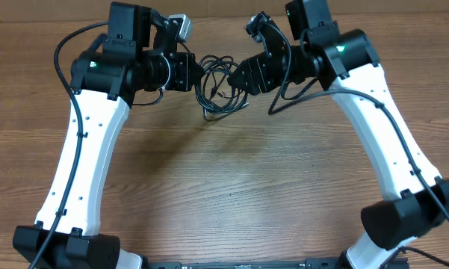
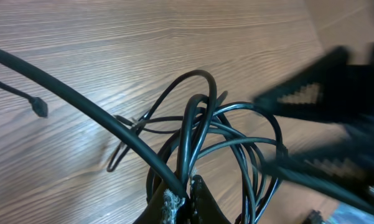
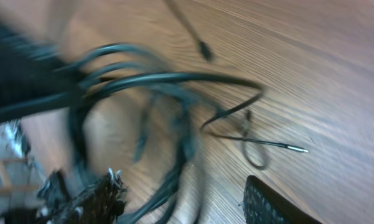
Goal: Untangle cables
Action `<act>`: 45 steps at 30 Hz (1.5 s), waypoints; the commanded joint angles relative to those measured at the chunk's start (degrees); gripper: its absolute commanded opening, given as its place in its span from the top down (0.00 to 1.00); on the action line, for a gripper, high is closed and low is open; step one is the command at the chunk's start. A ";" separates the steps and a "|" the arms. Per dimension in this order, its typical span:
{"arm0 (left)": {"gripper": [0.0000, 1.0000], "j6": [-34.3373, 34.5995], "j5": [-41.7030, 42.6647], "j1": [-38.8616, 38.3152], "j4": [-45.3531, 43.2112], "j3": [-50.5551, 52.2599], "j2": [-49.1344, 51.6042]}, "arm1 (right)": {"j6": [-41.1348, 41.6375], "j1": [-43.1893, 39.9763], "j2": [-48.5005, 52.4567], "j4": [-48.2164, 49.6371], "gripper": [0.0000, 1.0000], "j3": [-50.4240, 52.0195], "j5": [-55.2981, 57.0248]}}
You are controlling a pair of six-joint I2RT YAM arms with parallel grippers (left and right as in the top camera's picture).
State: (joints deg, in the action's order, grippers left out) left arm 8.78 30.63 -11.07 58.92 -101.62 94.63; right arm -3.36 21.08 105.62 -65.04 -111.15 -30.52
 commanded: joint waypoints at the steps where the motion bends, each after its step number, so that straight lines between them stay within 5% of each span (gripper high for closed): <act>1: 0.96 -1.07 6.12 0.98 -0.26 -0.15 -0.26 | 16.02 -0.13 3.72 0.55 0.40 -1.31 11.45; 6: 0.96 -1.07 8.00 1.60 -0.55 -0.15 -0.26 | 30.34 -0.15 7.93 -0.87 0.55 -1.31 20.65; 10: 0.96 -1.07 8.90 2.69 -0.44 -0.15 -0.33 | 38.97 -1.31 10.38 -2.99 0.58 -1.11 30.47; 27: 0.96 -3.13 17.88 11.80 -0.52 -0.15 -0.37 | 37.35 -11.87 13.73 -8.09 0.60 2.21 30.42; 36: 0.96 -4.52 11.17 10.80 0.66 0.07 -0.24 | 17.05 -12.70 13.68 -8.07 0.58 2.01 14.23; 45: 0.86 3.15 -5.38 8.22 0.52 4.02 -0.24 | 6.27 -6.45 13.94 -2.75 0.40 4.39 14.51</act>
State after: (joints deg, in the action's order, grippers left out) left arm 7.97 33.26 -3.36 59.31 -98.83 95.88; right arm 9.19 12.16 120.11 -69.23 -108.66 -16.25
